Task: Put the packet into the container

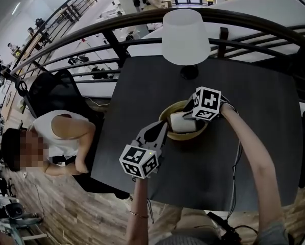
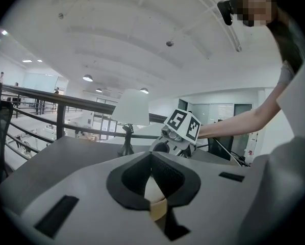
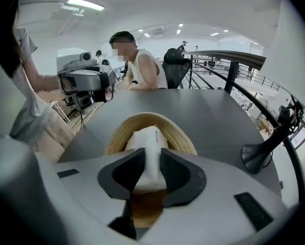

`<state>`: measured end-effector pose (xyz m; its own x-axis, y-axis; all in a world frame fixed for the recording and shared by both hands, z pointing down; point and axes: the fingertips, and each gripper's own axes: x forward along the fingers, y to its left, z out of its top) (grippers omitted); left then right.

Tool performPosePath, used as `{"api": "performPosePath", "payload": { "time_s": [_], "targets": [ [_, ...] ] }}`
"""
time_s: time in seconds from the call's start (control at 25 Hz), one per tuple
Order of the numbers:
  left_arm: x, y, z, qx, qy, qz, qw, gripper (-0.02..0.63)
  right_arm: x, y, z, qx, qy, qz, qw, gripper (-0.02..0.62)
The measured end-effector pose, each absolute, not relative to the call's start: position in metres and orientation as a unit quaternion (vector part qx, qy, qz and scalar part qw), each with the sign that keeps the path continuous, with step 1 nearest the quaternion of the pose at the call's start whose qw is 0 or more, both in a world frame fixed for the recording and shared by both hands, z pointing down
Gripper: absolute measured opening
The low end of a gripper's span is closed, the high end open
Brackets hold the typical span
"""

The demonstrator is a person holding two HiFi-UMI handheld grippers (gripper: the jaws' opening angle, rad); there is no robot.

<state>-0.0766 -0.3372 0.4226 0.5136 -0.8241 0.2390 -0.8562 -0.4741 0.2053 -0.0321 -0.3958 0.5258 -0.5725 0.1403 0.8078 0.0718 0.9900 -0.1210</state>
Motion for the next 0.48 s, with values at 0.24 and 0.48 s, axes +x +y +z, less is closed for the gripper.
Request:
{"api": "performPosePath", "payload": {
  "time_s": [0.24,0.48],
  "targets": [
    [-0.088,-0.357,0.443,0.854,-0.494,0.057,0.154,0.008,-0.05,-0.419,0.555,-0.019,-0.873,0.037,0.486,0.101],
    [-0.085,-0.359,0.441,0.857,-0.488,0.059,0.156,0.008,-0.048,-0.432,0.551,0.035,-0.865,-0.004,0.5,0.101]
  ]
}}
